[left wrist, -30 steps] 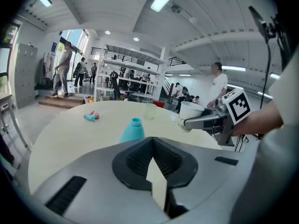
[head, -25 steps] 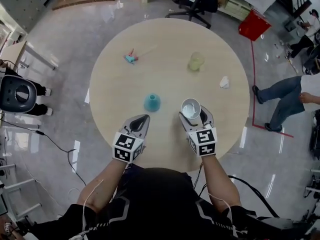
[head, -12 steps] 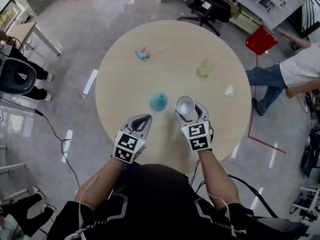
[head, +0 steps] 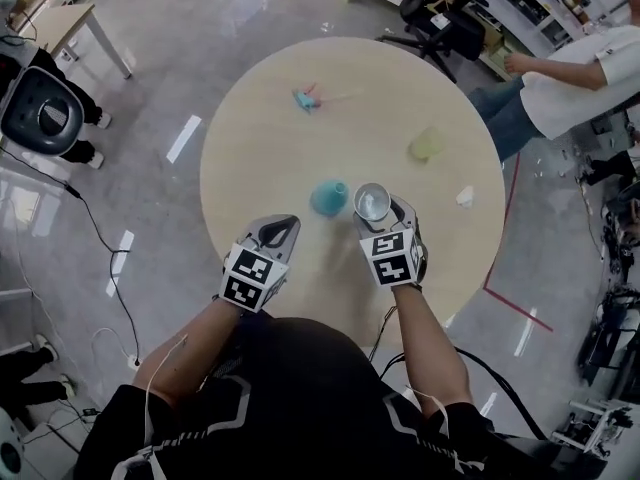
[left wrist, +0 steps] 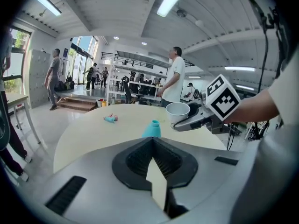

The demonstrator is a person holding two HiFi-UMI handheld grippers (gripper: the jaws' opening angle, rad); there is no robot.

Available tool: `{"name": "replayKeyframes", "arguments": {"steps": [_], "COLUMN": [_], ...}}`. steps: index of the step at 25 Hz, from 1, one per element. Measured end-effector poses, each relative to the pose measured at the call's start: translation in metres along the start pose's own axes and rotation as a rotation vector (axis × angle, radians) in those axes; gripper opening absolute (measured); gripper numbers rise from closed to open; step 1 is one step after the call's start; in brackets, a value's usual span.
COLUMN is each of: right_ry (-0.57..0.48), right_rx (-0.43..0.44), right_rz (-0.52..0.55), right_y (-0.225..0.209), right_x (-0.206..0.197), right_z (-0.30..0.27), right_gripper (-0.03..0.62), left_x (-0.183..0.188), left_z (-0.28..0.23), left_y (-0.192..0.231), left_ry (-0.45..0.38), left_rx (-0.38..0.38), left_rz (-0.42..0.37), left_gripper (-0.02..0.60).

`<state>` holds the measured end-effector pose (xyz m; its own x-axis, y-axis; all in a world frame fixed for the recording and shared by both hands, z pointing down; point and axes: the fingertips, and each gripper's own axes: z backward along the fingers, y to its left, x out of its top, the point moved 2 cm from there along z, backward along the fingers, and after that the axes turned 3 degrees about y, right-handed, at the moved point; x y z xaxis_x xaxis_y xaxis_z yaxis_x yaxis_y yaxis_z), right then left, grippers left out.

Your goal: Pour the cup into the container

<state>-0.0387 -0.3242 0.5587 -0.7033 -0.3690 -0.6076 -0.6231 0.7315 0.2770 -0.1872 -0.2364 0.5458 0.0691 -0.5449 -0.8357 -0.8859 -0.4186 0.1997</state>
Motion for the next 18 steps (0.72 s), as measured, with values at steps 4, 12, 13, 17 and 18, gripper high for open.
{"name": "replayKeyframes", "arguments": {"steps": [4,12,13,17,18], "right_ry": [0.049,0.124,0.133,0.168,0.176], "right_rx": [0.001,0.006,0.005,0.001,0.001], "right_rz": [0.036,0.128,0.141,0.172,0.18], "right_y": [0.0,0.003,0.003,0.002,0.002], "right_x": [0.002,0.013,0.014,0.013,0.013], "right_z": [-0.008,-0.021,-0.022,-0.023,-0.022], "right_gripper": [0.307,0.307,0.307,0.307,0.307], "left_x": [-0.001,-0.001,-0.002,-0.003,-0.003], "left_z": [0.001,0.003,0.003,0.004,0.005], "left_y": [0.001,0.002,0.002,0.001,0.0], "left_ry": [-0.001,0.011,0.01,0.013,0.014], "left_rx": [-0.012,-0.035,-0.039,-0.046,-0.047], "left_rz": [0.018,0.015,0.016,0.02,0.022], "left_gripper": [0.0,0.0,0.0,0.0,0.0]}}
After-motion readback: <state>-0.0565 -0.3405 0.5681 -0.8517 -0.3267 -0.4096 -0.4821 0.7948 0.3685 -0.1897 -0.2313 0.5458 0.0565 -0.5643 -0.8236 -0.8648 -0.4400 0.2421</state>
